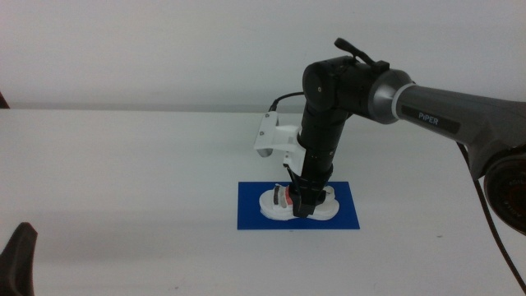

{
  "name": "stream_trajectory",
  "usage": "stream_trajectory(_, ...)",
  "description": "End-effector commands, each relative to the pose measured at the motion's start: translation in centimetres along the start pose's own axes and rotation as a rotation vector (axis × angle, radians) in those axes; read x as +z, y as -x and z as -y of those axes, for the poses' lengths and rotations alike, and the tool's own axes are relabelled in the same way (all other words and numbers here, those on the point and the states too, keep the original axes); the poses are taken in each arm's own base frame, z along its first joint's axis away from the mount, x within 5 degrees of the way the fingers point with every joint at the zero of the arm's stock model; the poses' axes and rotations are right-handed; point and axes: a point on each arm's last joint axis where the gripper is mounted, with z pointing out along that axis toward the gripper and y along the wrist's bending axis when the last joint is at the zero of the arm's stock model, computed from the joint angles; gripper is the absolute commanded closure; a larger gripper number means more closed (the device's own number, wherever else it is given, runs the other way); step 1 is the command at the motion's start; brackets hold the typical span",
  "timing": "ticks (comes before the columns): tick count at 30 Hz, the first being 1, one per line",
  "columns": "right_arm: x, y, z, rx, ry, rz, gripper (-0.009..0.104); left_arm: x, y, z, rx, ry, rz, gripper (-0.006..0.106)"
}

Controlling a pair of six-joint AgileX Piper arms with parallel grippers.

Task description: Use one arm to grab the shoe from the table and place it on the mat.

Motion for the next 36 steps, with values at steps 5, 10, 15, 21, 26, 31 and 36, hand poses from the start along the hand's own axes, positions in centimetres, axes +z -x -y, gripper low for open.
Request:
stream_trajectory(5,0.4,-0.2,-0.4,0.021,0.058,-0.039,0.071,-0.1,-1.1,0.0,-0.006,-0.007,0.014,0.007)
stream_trajectory(10,0.3,-0.2,-0.4,0.069,0.054,-0.038,0.015,-0.1,-1.1,0.0,-0.006,-0.007,0.014,0.007)
stream_trajectory(15,-4.2,0.0,-1.3,0.089,-0.02,0.023,0.002,-0.1,-1.1,0.0,-0.006,-0.007,0.014,0.007)
stream_trajectory(21,-16.8,-3.3,-4.6,0.188,-0.216,0.228,0.002,-0.1,-1.1,0.0,-0.006,-0.007,0.014,0.007)
stream_trajectory(26,-21.4,-13.1,-9.0,0.419,-0.453,0.406,0.002,-0.1,-1.1,0.0,-0.006,-0.007,0.014,0.007)
stream_trajectory(31,-21.8,-22.0,-16.7,0.762,-0.744,0.719,0.002,-0.1,-1.1,0.0,-0.006,-0.007,0.014,0.007)
stream_trajectory(36,-17.2,-26.0,-23.7,0.937,-0.852,0.922,0.002,-0.1,-1.1,0.0,-0.006,-0.007,0.014,0.007)
